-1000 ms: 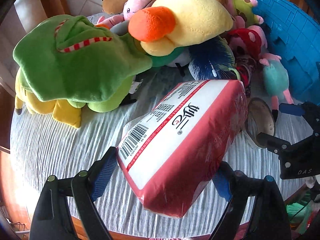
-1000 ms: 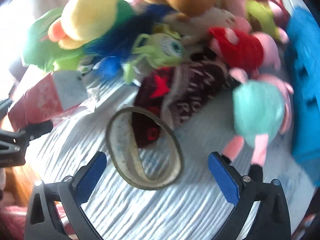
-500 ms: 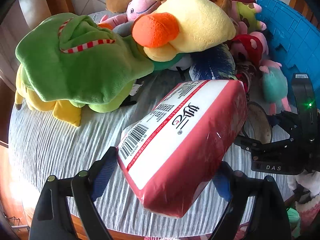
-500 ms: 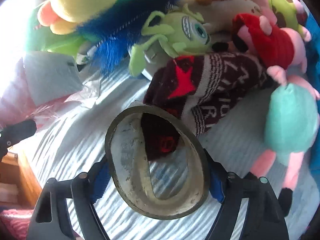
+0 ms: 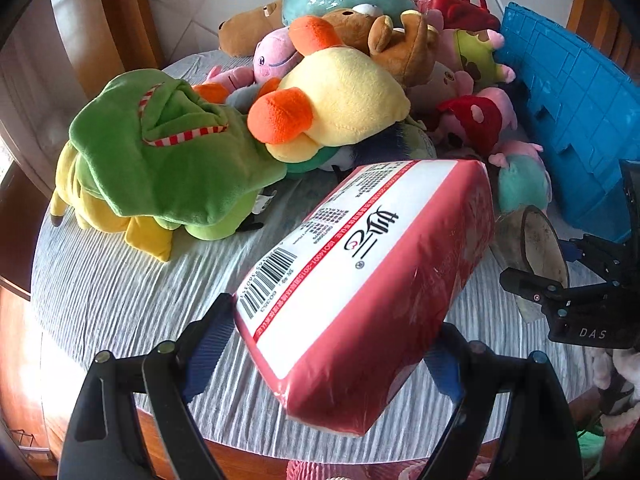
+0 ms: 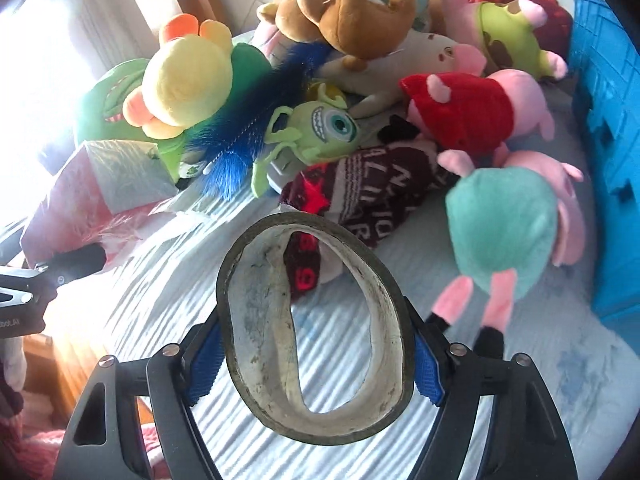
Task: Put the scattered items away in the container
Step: 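Lift the tissue pack with the left tool while the right tool carries the tape toward the crate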
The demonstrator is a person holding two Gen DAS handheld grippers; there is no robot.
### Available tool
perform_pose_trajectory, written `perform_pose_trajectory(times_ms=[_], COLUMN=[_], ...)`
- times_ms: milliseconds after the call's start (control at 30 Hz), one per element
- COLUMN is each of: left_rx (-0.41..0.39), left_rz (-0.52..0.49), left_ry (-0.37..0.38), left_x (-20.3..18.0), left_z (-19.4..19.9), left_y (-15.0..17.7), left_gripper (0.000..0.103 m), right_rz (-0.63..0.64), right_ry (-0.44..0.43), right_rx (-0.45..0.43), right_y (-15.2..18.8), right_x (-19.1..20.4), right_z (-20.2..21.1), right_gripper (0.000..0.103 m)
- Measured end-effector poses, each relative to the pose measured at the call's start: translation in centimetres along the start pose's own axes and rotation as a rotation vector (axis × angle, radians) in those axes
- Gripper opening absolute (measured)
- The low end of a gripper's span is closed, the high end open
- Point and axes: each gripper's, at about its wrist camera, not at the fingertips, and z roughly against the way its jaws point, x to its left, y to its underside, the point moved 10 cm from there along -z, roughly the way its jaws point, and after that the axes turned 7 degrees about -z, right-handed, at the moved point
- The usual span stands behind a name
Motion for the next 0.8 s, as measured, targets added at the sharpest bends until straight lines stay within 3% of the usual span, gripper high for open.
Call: perform_pose_trajectory(times_ms=[100,267,400,800], left_rx=[-0.012,-0.043,-0.062,-0.152], left_rz=[-0.017,-0.091,-0.143,-0.276], left_ry=[0.015,0.056,0.088,0.152], left_x=[-1.0,-2.6,-3.2,-4.1], left_z=[0.8,2.2,3.3,8.2], left_y=[0.2,-0.1,0.3,1.8], left_gripper=[0.087,0.087,0.087,0.087], right_rz=[-0.009,-0.064,-0.125,-0.234], right_ry=[0.029,0.093,0.155,0.289], right_rx=[-0.017,-0.068,-0.111,-0.225], right_y=[-0.4,1.0,-0.3,3.7], right_x=[0.5,-2.1,-1.8,0.7], right_z=[-2.7,-1.4,-2.1,4.7], right_gripper=[0.078,0.078,0.078,0.078])
